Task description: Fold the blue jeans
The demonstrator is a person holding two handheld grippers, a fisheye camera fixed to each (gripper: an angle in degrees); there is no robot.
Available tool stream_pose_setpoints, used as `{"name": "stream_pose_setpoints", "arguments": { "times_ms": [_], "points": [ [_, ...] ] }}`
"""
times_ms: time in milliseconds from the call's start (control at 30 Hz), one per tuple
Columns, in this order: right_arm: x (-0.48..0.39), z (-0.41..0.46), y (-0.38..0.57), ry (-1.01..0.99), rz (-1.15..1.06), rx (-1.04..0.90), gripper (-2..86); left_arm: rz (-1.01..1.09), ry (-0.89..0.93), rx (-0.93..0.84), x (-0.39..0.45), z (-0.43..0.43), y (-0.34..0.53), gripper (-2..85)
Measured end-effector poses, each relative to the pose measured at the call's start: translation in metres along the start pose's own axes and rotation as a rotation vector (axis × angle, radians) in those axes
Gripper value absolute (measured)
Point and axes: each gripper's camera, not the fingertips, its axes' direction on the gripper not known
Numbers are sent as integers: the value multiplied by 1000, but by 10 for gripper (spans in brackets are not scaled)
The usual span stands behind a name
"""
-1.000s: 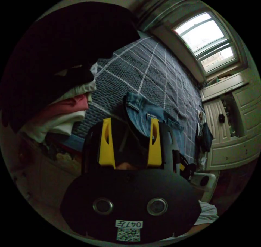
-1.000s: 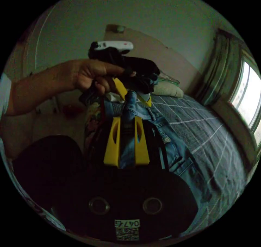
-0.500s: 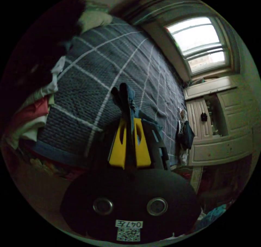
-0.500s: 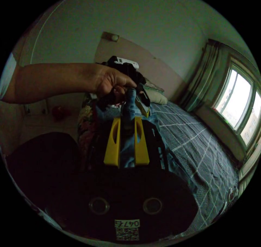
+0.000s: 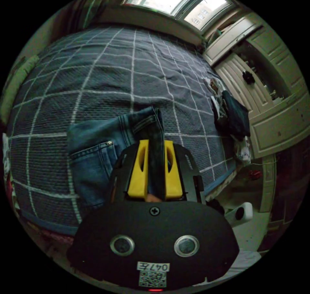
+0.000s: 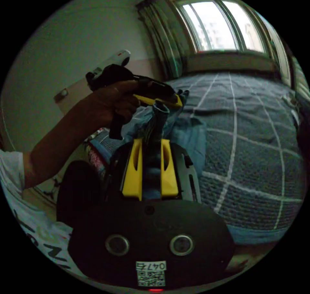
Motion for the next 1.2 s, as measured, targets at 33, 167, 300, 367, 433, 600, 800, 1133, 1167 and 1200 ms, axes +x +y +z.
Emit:
{"name": "stream_pose_setpoints", "arguments": {
  "times_ms": [33, 167, 300, 367, 433, 600, 800, 1133, 1167, 1200],
  "points": [
    [23, -2, 9, -16, 48, -14, 70, -25, 42, -17, 6, 9, -3, 61],
    [66, -25, 31, 96, 64, 20, 64, 93, 69, 133, 40, -34, -7, 87],
    [80, -42, 7, 241, -74, 79, 44, 207, -33, 136, 61, -63, 8, 87],
    [77, -29, -14, 263, -186, 52, 35, 294, -67, 30, 71, -51, 31, 89],
    [77, 3, -36, 255, -303, -44, 23, 319, -124, -10, 75, -37, 51, 90],
    [119, 79, -16, 243, -252, -245, 13, 234, -154, -35, 65, 6, 87, 86],
    [126, 82, -70, 252, -342, -166, 8, 263, -101, 89, 76, -49, 99, 80],
    [169, 263, -169, 264, -438, -444, 27, 255, -61, 19, 52, -38, 141, 103],
    [169, 263, -171, 261, -446, -426, 31, 238, -26, 48, 46, -56, 146, 118],
    [169, 260, -178, 247, -453, -410, 59, 226, -14, 80, 42, -67, 150, 124]
  ]
}}
